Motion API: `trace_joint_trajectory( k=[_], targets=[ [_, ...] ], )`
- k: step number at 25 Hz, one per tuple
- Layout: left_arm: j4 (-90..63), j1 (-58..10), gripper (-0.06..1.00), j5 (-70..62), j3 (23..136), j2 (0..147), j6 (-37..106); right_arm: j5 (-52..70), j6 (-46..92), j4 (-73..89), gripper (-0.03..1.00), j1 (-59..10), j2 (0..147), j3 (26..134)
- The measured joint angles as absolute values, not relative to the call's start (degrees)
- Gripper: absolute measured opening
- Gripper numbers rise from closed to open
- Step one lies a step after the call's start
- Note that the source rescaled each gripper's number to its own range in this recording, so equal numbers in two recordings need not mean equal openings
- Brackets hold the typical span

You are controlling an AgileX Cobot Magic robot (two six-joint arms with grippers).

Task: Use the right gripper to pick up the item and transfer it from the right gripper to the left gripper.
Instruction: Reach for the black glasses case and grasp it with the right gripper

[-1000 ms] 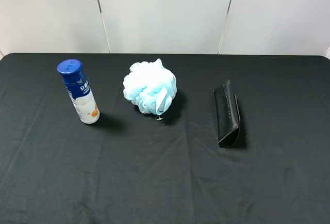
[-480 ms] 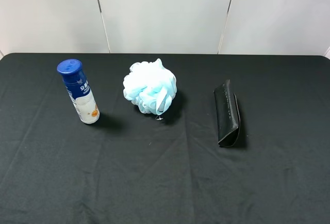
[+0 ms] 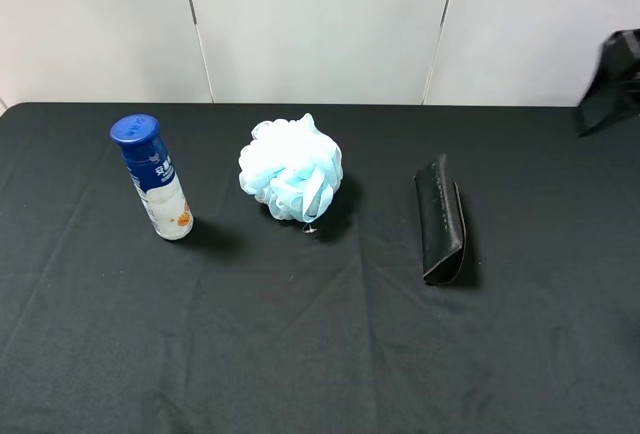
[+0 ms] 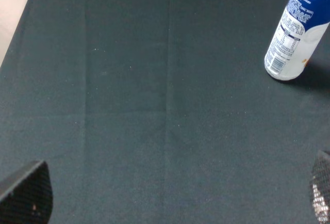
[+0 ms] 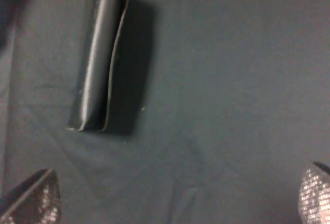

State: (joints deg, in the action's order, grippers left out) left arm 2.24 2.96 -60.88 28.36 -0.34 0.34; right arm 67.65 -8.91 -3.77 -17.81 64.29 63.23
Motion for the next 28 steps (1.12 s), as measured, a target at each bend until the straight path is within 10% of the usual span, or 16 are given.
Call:
trace_joint_trajectory(
  k=[28],
  targets=[
    [2.2, 3.0, 1.00, -60.9, 28.4, -0.3, 0.3, 61.6, -13.7, -2.7, 1.00, -26.4, 90.6, 64.5]
  ],
)
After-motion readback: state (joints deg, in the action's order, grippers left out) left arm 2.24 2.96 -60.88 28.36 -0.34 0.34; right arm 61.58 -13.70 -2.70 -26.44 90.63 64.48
